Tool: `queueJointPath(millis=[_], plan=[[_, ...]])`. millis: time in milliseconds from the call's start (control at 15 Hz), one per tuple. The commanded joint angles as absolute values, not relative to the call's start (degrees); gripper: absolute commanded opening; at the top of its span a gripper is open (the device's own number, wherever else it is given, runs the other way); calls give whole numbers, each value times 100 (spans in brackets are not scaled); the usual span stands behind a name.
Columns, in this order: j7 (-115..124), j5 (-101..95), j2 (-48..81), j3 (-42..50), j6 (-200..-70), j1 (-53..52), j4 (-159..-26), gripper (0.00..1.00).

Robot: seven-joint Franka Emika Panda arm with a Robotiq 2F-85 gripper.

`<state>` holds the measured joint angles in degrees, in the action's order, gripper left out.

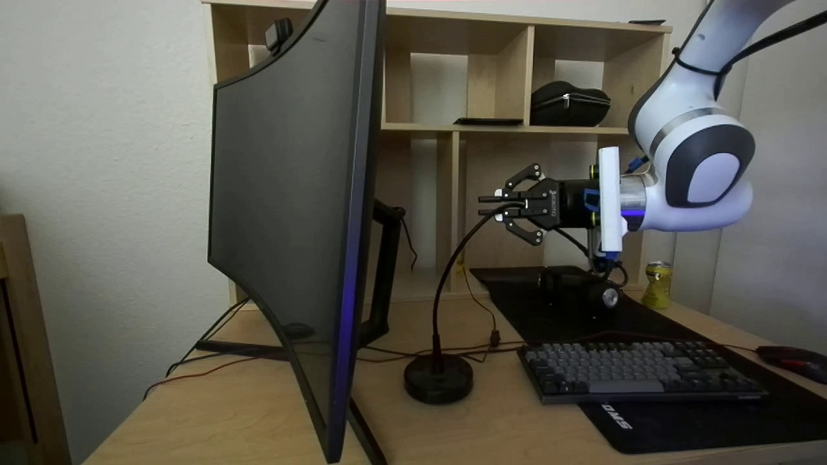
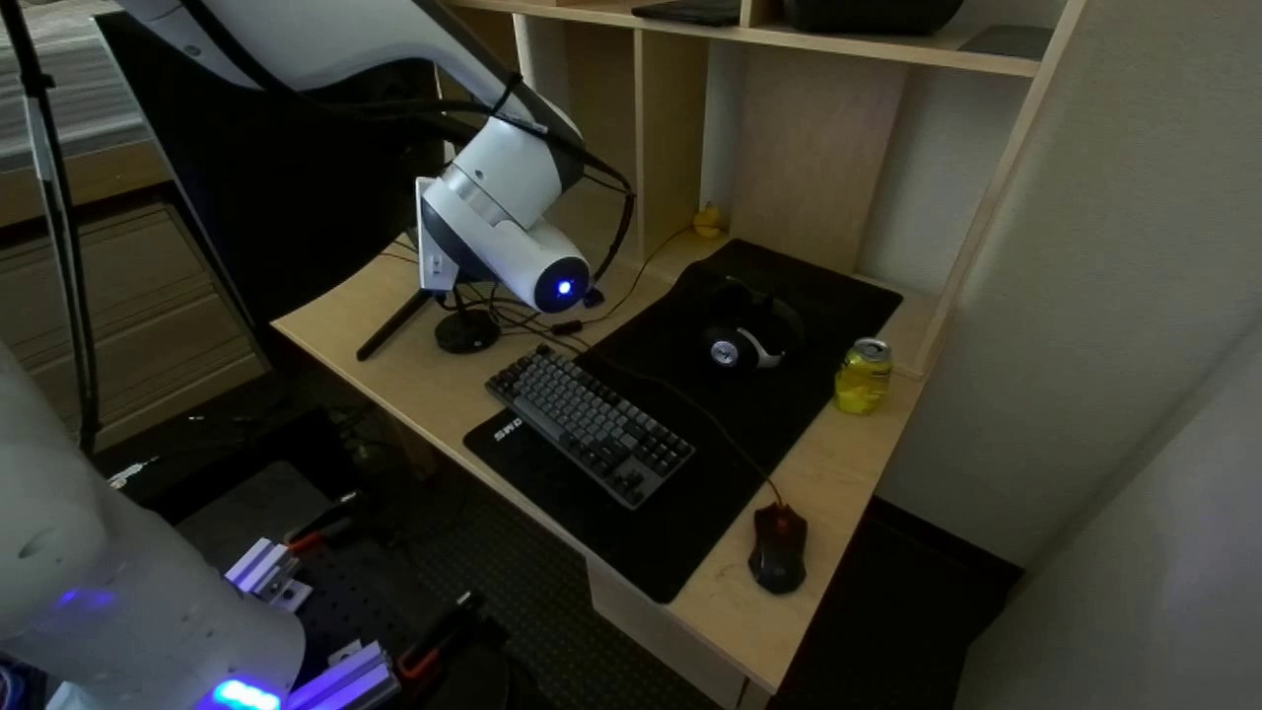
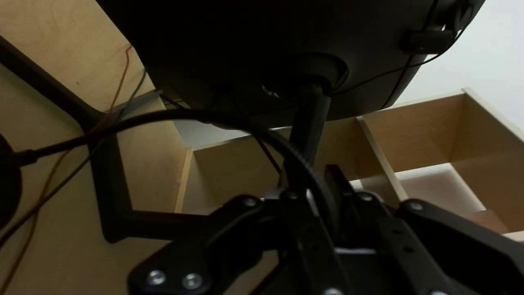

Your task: Turn the reading light to face the right

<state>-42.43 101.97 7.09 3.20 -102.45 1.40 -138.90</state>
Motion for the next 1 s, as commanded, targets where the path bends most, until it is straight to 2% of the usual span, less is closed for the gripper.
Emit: queueJointPath(millis=[0,333,467,800,933], plan=[[-3106,9748,228,307,-11107,56,-14116,53],[-1361,8506,-251,218,-12253,13,-14155,89],[-630,7834,-406,155,-12651,3,-14151,100],[1200,5618,-578,3,-12967,45,-14109,100],[1160,5233,-600,2,-12932,36,-14081,100]])
